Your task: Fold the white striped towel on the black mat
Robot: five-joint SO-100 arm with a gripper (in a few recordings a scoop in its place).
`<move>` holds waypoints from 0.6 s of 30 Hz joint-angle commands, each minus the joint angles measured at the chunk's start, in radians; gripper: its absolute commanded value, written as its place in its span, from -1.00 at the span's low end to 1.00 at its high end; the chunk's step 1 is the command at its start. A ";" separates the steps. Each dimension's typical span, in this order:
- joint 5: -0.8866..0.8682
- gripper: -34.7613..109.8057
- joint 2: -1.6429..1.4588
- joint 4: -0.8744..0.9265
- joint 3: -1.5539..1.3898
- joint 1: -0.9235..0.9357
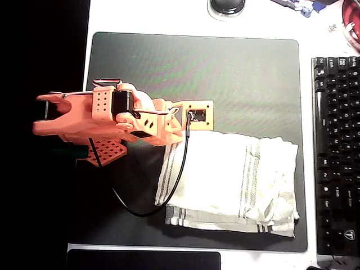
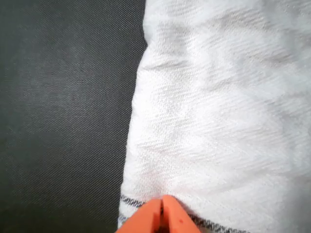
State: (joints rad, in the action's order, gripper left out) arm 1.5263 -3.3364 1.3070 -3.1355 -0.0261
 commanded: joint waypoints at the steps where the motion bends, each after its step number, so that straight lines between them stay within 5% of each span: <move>1: 0.018 -0.52 -0.021 0.054 -0.021 0.002; 18: 0.018 -0.52 -0.023 0.081 -0.021 0.005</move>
State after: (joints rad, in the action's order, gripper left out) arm 1.5309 -3.3379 1.3637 -3.1355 -0.0215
